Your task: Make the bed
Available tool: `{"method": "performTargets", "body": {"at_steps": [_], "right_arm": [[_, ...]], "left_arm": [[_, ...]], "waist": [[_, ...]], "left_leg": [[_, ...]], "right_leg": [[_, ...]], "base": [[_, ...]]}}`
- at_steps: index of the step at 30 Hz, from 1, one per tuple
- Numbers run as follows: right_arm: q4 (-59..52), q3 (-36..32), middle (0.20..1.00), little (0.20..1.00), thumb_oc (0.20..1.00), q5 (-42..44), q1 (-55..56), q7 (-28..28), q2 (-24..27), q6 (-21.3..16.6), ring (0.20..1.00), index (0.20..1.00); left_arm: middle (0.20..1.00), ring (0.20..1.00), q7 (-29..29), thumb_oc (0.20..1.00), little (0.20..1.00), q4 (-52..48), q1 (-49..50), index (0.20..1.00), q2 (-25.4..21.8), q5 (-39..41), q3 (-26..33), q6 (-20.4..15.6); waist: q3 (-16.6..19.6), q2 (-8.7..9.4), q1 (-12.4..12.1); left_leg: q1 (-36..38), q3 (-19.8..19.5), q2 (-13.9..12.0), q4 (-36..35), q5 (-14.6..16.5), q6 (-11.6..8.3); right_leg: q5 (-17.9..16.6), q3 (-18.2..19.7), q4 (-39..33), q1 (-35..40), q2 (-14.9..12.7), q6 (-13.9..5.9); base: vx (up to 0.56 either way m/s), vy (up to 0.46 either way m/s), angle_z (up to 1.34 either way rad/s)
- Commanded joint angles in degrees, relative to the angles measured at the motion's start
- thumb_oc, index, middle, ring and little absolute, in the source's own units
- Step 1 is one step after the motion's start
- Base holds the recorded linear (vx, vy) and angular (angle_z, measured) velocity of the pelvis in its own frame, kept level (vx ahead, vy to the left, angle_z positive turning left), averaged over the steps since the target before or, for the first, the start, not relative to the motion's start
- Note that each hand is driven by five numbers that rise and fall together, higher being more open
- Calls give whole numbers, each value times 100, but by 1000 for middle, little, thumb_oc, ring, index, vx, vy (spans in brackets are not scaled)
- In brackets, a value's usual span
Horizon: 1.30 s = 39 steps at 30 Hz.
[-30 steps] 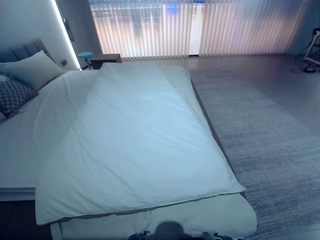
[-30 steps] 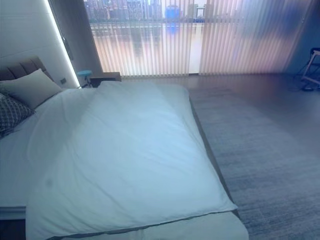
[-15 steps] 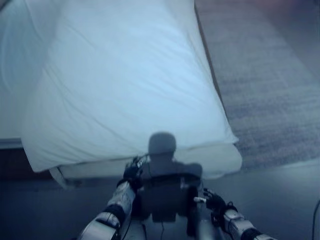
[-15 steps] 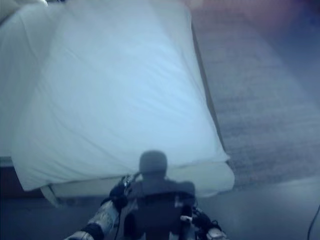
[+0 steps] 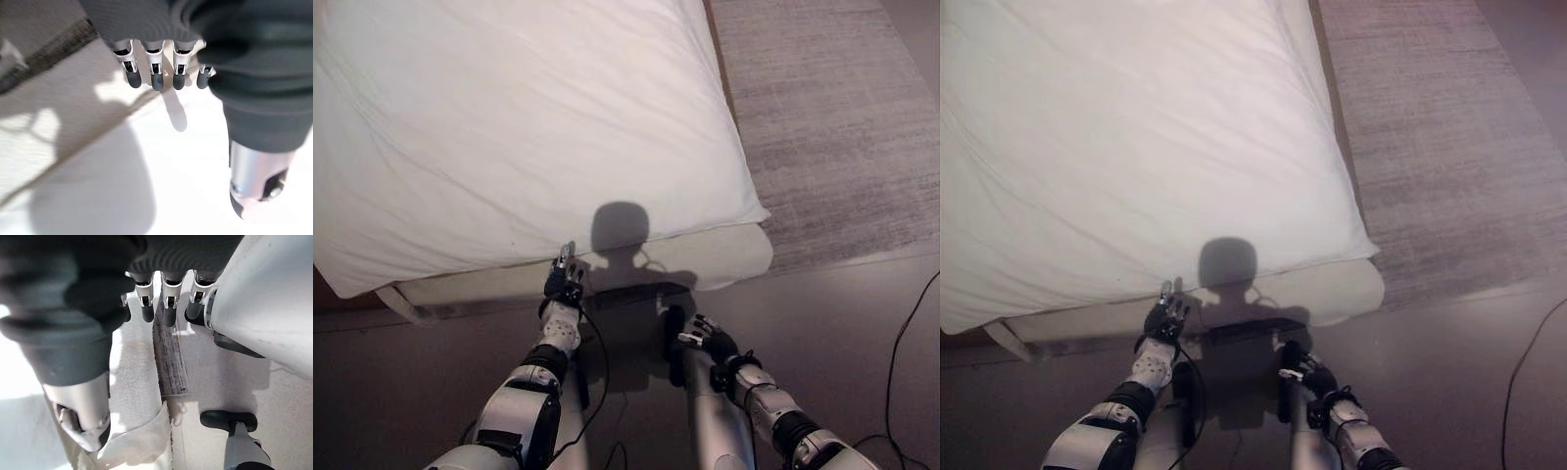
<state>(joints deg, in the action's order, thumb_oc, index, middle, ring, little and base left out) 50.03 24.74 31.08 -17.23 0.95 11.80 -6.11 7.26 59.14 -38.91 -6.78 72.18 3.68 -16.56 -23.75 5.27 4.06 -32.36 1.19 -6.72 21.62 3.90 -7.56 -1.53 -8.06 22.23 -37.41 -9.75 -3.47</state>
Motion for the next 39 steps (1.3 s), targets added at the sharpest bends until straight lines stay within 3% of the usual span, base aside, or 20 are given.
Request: {"method": "performTargets", "body": {"at_steps": [1,16,21,27,35,39], "right_arm": [[-377,238,1000,1000,1000,150,178,105,-27,-202,1000,1000],[-767,434,1000,1000,1000,111,-128,250,35,-193,1000,1000],[-866,495,1000,1000,1000,90,-112,256,47,-192,1000,1000],[-957,591,1000,1000,1000,113,-189,219,76,-179,1000,1000],[-1172,644,1000,1000,1000,112,-186,224,133,-189,1000,1000],[-1334,742,1000,1000,1000,95,-213,143,221,-160,1000,1000]], "left_arm": [[1000,1000,390,1000,1000,126,-381,1000,-136,103,158,-300],[1000,1000,946,1000,1000,171,-751,1000,-311,525,588,-494],[1000,1000,1067,1000,1000,218,-847,1000,-381,538,620,-510],[1000,1000,1089,1000,1000,370,-1131,1000,-795,407,607,-413],[1000,1000,1295,1000,1000,381,-1105,1000,-717,274,549,-389],[1000,1000,1226,1000,1000,436,-1338,1000,-974,205,479,-320]], "waist": [[253,73,60],[-286,193,-22],[-308,233,-34],[-294,287,-23],[-366,289,-29],[-419,341,13]], "left_leg": [[-397,44,344,-411,-473,366],[-261,115,377,-336,-389,426],[-300,77,388,-327,-398,419],[-496,88,388,-225,-375,407],[-630,59,413,-180,-384,421],[-728,83,396,-128,-379,417]], "right_leg": [[73,-123,-111,-105,139,-233],[97,-130,-136,78,93,-325],[115,-178,-146,76,81,-309],[95,-160,-94,-82,91,-306],[73,-158,-95,-180,74,-295],[37,-116,-83,-278,83,-301]], "base": [[40,32,1],[45,34,-1],[17,2,0],[0,0,0],[0,0,0],[-27,13,0]]}}
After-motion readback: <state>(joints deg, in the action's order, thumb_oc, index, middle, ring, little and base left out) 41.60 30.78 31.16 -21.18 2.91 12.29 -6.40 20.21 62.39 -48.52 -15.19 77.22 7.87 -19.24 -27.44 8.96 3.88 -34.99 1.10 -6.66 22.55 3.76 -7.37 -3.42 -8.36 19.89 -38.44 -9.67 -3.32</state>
